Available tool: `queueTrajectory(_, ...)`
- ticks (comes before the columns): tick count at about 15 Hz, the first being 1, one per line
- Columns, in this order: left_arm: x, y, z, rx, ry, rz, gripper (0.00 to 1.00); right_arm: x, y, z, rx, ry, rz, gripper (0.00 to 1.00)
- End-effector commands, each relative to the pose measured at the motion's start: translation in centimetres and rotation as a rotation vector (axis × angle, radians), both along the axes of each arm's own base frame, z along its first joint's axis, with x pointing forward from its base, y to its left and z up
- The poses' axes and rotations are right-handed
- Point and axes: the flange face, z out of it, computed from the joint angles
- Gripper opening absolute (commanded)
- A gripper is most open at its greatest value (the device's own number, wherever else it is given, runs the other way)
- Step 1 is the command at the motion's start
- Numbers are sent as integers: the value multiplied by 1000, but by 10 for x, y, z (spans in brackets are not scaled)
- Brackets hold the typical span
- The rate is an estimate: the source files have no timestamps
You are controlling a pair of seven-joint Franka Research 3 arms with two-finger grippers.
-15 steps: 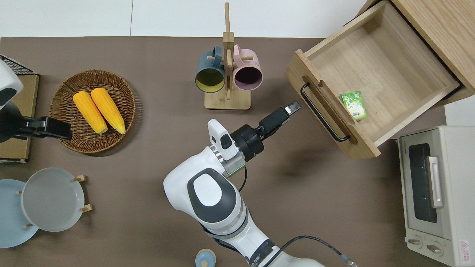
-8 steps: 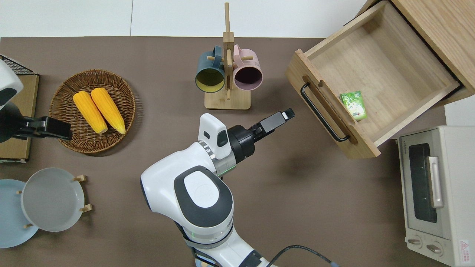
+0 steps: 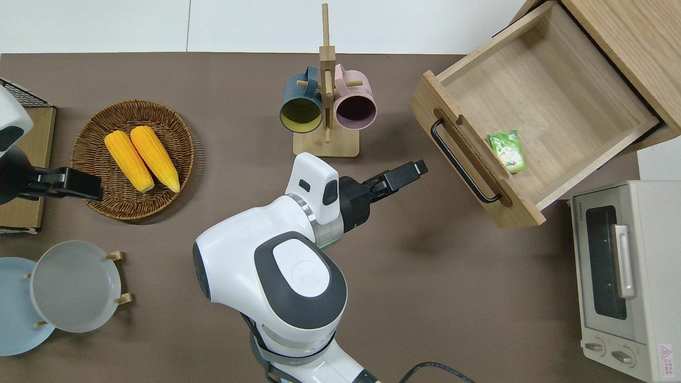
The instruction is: Slide drawer open with right arm
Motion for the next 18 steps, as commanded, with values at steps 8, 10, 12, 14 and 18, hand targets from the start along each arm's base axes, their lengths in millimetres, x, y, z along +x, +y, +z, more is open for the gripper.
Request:
queueTrajectory(8,-3,-2,5,19,4,5,993,7,-124,111,508,126,-115,981)
queueTrajectory(10,-3,-2,6,19,3,5,993,12,-157,126,609,152,-121,981)
queueTrajectory(12,-3,-2,6,19,3,5,993,17,-192,136,691,170,-140,981)
queueTrajectory(14,-3,-2,5,19,4,5,993,22,-227,142,786,187,-175,981)
queueTrajectory(18,-3,-2,5,19,4,5,993,31,-300,146,935,194,-248,983)
